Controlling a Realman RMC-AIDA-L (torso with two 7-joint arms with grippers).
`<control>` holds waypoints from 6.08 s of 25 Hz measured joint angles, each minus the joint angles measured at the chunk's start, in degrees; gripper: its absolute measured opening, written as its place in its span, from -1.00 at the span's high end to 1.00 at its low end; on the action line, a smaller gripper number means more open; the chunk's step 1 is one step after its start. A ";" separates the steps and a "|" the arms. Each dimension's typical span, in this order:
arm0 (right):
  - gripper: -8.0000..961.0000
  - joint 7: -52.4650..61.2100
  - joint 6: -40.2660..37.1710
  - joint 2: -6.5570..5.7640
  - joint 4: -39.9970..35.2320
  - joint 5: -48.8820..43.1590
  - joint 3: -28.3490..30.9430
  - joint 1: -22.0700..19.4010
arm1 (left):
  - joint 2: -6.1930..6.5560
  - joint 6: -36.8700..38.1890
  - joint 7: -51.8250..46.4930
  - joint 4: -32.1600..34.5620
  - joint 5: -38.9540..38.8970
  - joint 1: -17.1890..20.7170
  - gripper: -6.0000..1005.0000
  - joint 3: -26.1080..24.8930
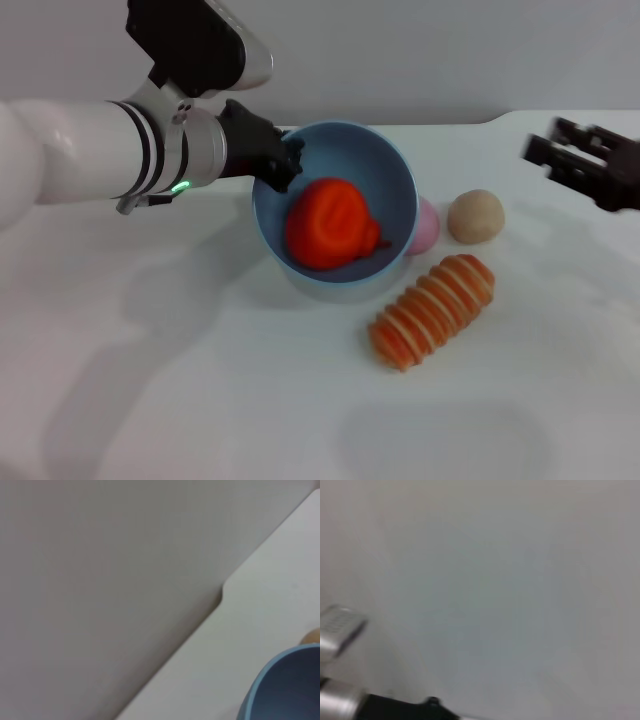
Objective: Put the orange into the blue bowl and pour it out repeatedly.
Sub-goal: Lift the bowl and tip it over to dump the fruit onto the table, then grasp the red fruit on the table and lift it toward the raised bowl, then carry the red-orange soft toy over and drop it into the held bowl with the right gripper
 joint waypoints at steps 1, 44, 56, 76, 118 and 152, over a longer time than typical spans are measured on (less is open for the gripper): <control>-0.26 -2.45 0.15 0.05 1.51 0.21 1.34 -0.62 | -0.01 -1.17 0.51 0.01 0.41 0.26 0.99 0.63; -0.45 -17.04 -0.97 -0.11 17.75 7.68 11.06 -0.85 | -0.53 -37.76 28.93 8.85 -7.13 19.98 0.99 16.94; -0.44 8.92 -2.77 -0.70 4.11 -16.32 8.34 3.00 | 0.00 9.29 -1.94 2.44 -3.51 -0.42 0.99 -12.84; -0.43 20.63 1.55 0.89 22.71 -24.64 -15.57 27.38 | -0.16 14.02 -4.02 0.33 0.76 -4.72 0.99 -15.12; 0.69 20.76 14.28 0.47 12.67 7.01 -57.03 21.55 | -0.10 10.91 -4.71 -0.15 0.78 -3.01 0.99 -10.72; 0.79 8.98 -2.26 -0.49 0.77 -4.38 -10.51 10.98 | -0.48 16.70 -5.98 1.17 1.14 -8.68 0.99 -0.80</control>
